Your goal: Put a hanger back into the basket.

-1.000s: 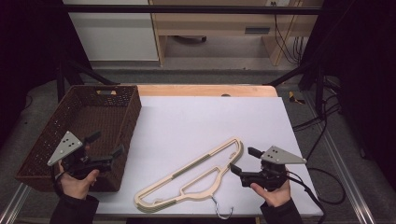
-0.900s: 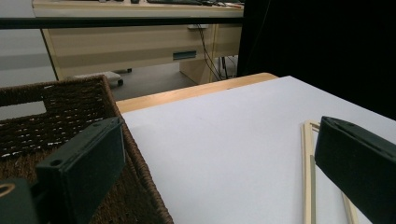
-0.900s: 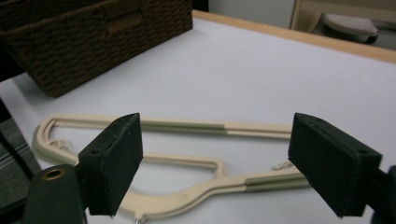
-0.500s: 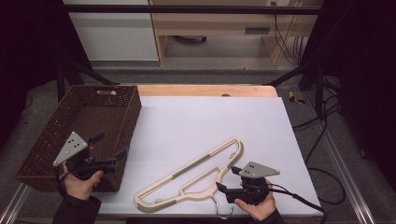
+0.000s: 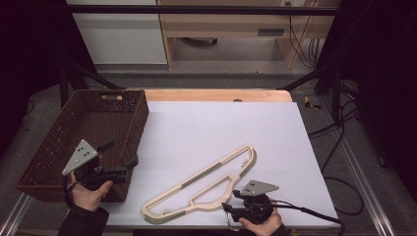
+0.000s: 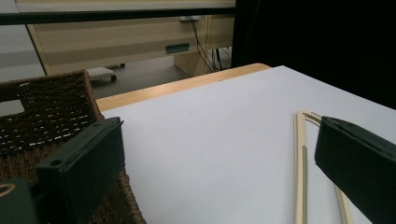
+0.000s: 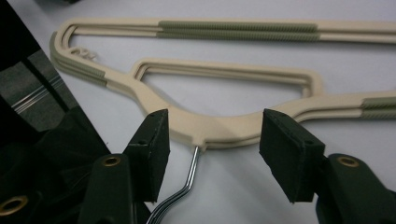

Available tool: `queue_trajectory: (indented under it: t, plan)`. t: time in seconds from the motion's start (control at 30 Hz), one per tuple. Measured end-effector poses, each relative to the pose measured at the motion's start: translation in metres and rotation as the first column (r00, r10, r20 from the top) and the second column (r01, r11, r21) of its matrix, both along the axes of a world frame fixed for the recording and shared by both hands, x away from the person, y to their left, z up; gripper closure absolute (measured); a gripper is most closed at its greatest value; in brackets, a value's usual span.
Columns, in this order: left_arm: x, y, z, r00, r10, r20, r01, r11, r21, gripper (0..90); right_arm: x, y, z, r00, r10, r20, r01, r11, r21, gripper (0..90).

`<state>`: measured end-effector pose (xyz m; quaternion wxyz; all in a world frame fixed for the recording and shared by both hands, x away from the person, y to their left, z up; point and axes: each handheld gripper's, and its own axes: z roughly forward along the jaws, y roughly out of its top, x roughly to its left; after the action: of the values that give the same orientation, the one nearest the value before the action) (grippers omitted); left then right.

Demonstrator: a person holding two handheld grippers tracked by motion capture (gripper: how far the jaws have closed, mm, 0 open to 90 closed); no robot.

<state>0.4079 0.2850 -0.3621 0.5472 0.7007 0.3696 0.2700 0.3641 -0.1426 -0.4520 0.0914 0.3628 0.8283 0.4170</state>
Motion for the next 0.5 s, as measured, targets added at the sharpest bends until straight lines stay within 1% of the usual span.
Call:
queue_trajectory:
  t: [0.03, 0.1, 0.17, 0.2, 0.23, 0.27, 0.37, 0.5]
  plan:
    - [0.0, 0.0, 0.0, 1.0, 0.0, 0.0, 0.0, 1.0, 0.0, 1.7, 0.0, 0.001, -0.001, 0.9999, 0.003, -0.012, -0.003, 1.0, -0.003, 44.8]
    - [0.001, -0.001, -0.001, 1.0, 0.001, -0.005, -0.001, 1.0, -0.006, 1.7, -0.001, 0.002, -0.004, 0.9998, 0.002, -0.018, -0.002, 1.0, -0.009, 48.8]
    - [0.001, -0.002, -0.002, 1.0, -0.001, -0.006, 0.001, 1.0, -0.005, 1.7, -0.002, 0.003, -0.005, 0.9996, 0.003, -0.029, -0.003, 1.0, -0.012, 52.0]
    - [0.001, -0.002, -0.002, 1.0, -0.003, -0.006, 0.003, 1.0, 0.002, 1.7, -0.003, 0.003, -0.005, 0.9993, -0.001, -0.036, 0.0, 1.0, -0.014, 53.1]
    - [0.001, -0.002, -0.002, 1.0, -0.005, -0.007, 0.005, 1.0, 0.003, 1.7, -0.003, 0.003, -0.007, 0.9994, 0.004, -0.036, -0.005, 1.0, -0.018, 54.4]
    - [0.001, -0.003, -0.002, 1.0, -0.006, -0.007, 0.006, 1.0, 0.003, 1.7, -0.003, 0.005, -0.008, 0.9992, -0.005, -0.039, 0.004, 1.0, -0.022, 55.8]
    - [0.001, -0.004, -0.003, 0.9999, -0.006, -0.01, 0.006, 1.0, 0.0, 1.7, -0.003, 0.006, -0.011, 0.9984, 0.009, -0.056, -0.011, 0.999, -0.033, 59.7]
    - [0.001, -0.006, -0.004, 0.9997, -0.015, -0.018, 0.015, 0.9998, 0.01, 1.7, -0.003, 0.006, -0.012, 0.9984, 0.007, -0.056, -0.008, 1.0, -0.027, 66.1]
